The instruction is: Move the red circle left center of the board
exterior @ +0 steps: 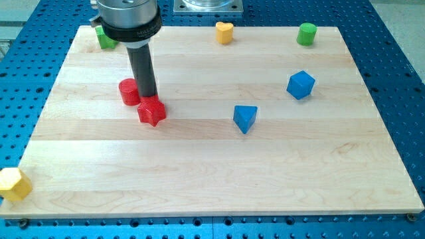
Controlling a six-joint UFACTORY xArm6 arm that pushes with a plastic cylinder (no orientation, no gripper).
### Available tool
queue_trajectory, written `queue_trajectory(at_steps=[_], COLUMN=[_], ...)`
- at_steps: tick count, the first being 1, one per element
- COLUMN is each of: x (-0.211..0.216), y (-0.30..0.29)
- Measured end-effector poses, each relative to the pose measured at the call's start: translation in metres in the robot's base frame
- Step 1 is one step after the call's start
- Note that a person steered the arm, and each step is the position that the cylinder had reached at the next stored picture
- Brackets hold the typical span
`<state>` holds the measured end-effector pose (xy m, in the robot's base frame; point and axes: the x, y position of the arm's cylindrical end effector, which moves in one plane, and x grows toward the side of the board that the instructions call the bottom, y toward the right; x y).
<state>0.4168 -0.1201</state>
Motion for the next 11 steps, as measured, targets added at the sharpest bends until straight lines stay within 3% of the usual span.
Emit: queue_trajectory(at_steps=[1, 2, 3, 4, 7, 8, 9, 10, 11], x=[0.0, -0.01, -0.02, -0.015, -0.007, 0.048, 0.073, 0.11, 0.112], y=[-0.035, -0.013, -0.032, -0.082, -0.074, -0.095, -0.12, -0.182, -0.185])
